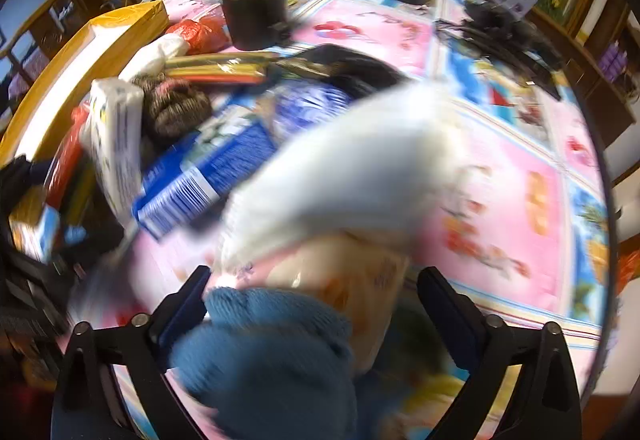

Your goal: Organize soft objects

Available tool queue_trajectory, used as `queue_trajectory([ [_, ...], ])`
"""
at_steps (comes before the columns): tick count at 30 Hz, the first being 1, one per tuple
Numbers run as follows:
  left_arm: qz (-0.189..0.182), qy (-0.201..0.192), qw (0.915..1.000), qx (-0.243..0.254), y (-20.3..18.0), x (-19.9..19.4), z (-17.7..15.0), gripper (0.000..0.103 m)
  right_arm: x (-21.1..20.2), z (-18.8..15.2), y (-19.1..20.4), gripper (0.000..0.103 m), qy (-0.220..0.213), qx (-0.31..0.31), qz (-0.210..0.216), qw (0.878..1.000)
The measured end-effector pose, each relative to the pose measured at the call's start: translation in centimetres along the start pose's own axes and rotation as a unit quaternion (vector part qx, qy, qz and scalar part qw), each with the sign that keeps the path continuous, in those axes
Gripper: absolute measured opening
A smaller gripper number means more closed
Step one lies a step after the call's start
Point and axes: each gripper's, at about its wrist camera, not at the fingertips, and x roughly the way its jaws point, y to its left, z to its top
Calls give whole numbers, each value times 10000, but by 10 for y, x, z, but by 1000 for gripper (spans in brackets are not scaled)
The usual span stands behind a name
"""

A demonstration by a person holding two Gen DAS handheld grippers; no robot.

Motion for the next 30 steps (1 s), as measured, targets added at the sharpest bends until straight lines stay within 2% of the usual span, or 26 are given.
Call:
queue_trajectory([
  [4,-213,67,9991,-363,8,-8,-7,98,-29,-20,-21,98,-205,241,604,9977],
  [5,-207,111,9988,-433,10,-8,-7,97,-35,-21,-24,98,-253,232,640,9974],
  [7,-233,167,9980,-572,14,-10,-7,85,-46,-25,-27,98,-400,157,724,9964],
  [8,-243,188,9976,-618,16,-12,-8,83,-49,-29,-27,98,-469,140,786,9957],
  [12,-212,155,9971,-719,19,-23,-12,83,-60,-33,-30,98,-627,53,838,9945],
  [17,-93,139,9955,-930,26,-26,-12,83,-60,-32,-41,98,-569,188,891,9942],
  [19,50,146,9948,-1005,30,-26,-9,83,-62,-30,-43,98,-631,163,876,9940],
  [21,-35,115,9928,-1195,37,-26,-7,83,-65,-28,-44,98,-677,137,852,9940],
  [25,-148,90,9874,-1575,51,-24,0,71,-68,-26,-51,98,-716,173,872,9935],
  [30,148,395,9916,-1225,32,-9,12,71,-67,-24,-61,98,-679,281,862,9936],
])
